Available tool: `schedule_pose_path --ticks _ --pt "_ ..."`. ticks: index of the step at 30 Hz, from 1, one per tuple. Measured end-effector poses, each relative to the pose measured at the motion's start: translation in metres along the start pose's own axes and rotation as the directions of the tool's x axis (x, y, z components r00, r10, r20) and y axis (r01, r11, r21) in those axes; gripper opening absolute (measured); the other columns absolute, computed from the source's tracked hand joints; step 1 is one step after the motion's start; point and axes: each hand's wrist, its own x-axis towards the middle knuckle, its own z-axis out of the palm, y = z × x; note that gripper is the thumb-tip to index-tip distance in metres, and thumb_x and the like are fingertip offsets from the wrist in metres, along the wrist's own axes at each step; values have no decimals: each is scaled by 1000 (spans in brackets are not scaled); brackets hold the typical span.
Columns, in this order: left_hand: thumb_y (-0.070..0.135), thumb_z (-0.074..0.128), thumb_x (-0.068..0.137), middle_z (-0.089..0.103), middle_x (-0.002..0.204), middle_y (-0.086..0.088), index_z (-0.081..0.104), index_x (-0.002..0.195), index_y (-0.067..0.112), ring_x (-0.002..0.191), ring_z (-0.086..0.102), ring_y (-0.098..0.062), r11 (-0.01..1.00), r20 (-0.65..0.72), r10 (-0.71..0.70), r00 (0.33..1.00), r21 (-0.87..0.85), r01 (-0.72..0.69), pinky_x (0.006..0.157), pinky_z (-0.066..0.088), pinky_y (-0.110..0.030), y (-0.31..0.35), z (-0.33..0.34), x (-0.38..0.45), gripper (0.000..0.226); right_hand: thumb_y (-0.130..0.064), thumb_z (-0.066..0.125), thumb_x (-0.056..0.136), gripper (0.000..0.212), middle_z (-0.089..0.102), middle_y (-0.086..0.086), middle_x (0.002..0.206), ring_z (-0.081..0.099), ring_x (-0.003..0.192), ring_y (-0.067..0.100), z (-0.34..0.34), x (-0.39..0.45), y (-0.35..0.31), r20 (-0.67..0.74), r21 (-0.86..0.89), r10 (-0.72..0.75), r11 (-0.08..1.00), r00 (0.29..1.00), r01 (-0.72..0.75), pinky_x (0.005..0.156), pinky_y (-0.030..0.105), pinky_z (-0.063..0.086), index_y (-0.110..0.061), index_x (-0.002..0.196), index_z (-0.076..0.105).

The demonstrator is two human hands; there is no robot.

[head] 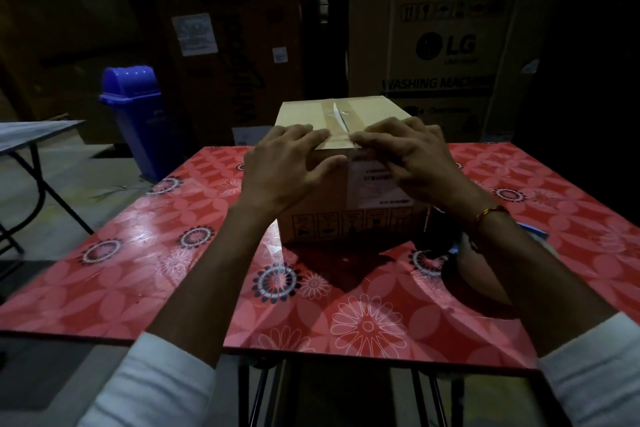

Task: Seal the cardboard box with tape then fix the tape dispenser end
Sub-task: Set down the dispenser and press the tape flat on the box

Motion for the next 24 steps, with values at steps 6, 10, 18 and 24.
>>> schedule_pose_path --ticks 6,10,18,24 --pt "77 34 85 60 137 -5 38 147 30 126 52 -29 998 24 -24 999 -61 26 91 46 -43 5 -5 1 78 -46 39 96 43 64 -8 125 52 115 22 1 -3 -6 -70 59 50 997 996 -46 88 34 25 -33 132 60" --pt "74 33 87 61 135 -1 48 141 28 126 53 -26 996 3 -62 998 -70 62 90 46 -41 10 -4 4 72 -63 36 91 53 65 -8 118 54 110 22 1 0 -11 -86 53 96 994 992 -92 85 37 30 -35 125 65" --pt "76 40 84 58 140 -3 40 146 29 131 50 -26 996 -1 -43 999 -76 43 94 47 -44 3 -1 2 78 -55 41 92 47 67 -7 123 53 112 24 0 0 -7 -78 109 61 993 995 -52 86 37 30 -34 126 66" --pt "83 47 72 53 143 -4 34 148 29 132 47 -29 999 38 -33 999 -39 35 96 47 -50 6 -2 1 95 -48 50 91 46 62 -5 130 50 119 25 -2 -1 -2 -29 69 32 997 999 -30 91 36 27 -34 133 59"
